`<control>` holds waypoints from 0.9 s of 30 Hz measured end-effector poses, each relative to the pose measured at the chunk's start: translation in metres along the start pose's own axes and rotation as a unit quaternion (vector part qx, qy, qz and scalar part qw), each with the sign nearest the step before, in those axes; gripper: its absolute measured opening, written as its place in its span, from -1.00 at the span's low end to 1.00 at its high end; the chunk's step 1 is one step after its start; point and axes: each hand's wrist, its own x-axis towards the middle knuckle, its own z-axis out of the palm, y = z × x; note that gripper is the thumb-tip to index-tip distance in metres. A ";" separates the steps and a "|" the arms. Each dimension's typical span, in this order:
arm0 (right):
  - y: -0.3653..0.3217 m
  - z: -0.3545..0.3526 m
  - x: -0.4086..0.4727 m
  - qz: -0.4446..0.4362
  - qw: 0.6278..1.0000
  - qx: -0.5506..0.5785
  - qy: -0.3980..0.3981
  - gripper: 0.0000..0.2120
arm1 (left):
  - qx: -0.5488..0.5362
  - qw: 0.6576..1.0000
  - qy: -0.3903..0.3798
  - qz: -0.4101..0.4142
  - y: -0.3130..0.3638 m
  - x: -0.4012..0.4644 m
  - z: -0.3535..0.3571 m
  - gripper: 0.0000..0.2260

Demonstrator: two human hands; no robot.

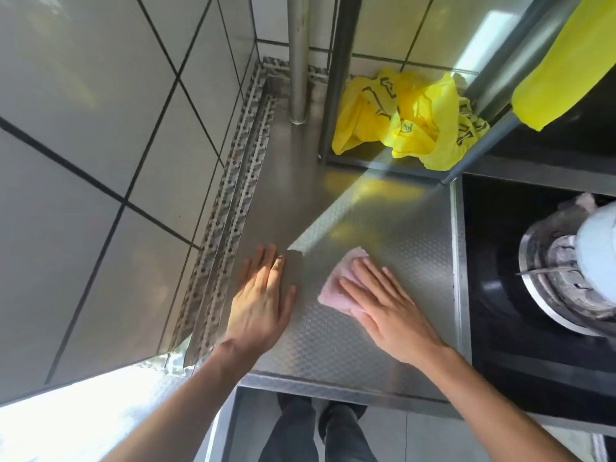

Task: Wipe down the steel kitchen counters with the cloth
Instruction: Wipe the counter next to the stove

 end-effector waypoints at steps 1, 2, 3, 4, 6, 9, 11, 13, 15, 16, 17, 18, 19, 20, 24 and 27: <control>0.013 -0.003 -0.003 0.034 0.999 0.008 0.004 -0.35 | 0.008 1.000 -0.006 0.002 -0.001 0.002 0.003 -0.43; 0.023 -0.007 0.001 0.077 0.997 0.024 0.011 -0.36 | 0.018 1.000 -0.009 0.003 -0.002 0.001 0.005 -0.41; 0.030 -0.011 0.011 0.124 0.991 0.042 0.018 -0.40 | 0.025 1.000 -0.009 0.004 -0.003 0.001 0.008 -0.40; 0.034 -0.014 0.026 0.172 0.983 0.059 0.026 -0.42 | 0.027 1.000 -0.010 0.000 -0.004 0.000 0.010 -0.40; 0.028 -0.019 0.065 0.247 0.965 0.068 0.060 -0.45 | 0.023 1.000 -0.009 -0.005 -0.004 -0.003 0.012 -0.39; -0.003 -0.025 0.132 0.263 0.958 0.060 0.097 -0.49 | 0.028 1.000 0.010 -0.001 -0.006 -0.007 0.010 -0.40; -0.014 -0.024 0.176 0.221 0.968 0.060 0.103 -0.49 | 0.033 0.999 0.002 0.017 -0.009 0.012 0.013 -0.40; -0.038 -0.020 0.185 0.123 0.981 0.089 0.122 -0.53 | 0.030 0.999 0.007 0.011 -0.010 0.011 0.011 -0.41; -0.046 -0.013 0.169 0.012 0.989 0.097 0.110 -0.57 | 0.025 1.000 -0.012 -0.009 -0.008 0.004 0.013 -0.40; -0.042 -0.010 0.155 -0.026 0.993 0.084 0.077 -0.58 | 0.027 0.999 -0.020 -0.018 -0.007 0.001 0.014 -0.41; -0.033 -0.008 0.142 -0.050 0.995 0.067 0.049 -0.58 | 0.028 0.999 -0.024 -0.026 -0.007 -0.001 0.014 -0.41; -0.021 -0.007 0.130 -0.064 0.996 0.054 0.034 -0.56 | 0.029 0.999 -0.024 -0.031 -0.008 -0.001 0.014 -0.42; -0.008 -0.008 0.121 -0.066 0.997 0.037 0.027 -0.54 | 0.031 0.999 -0.021 -0.029 -0.008 0.000 0.012 -0.42; 0.005 -0.010 0.115 -0.057 0.998 0.020 0.027 -0.52 | 0.030 0.999 -0.019 -0.025 -0.007 0.001 0.011 -0.41; 0.028 -0.026 0.136 0.039 0.997 0.038 0.063 -0.53 | 0.001 0.999 -0.025 -0.027 -0.003 0.003 0.009 -0.40; 0.005 -0.031 0.189 0.049 0.991 0.081 0.099 -0.56 | -0.004 0.999 -0.029 -0.016 -0.003 0.005 0.006 -0.40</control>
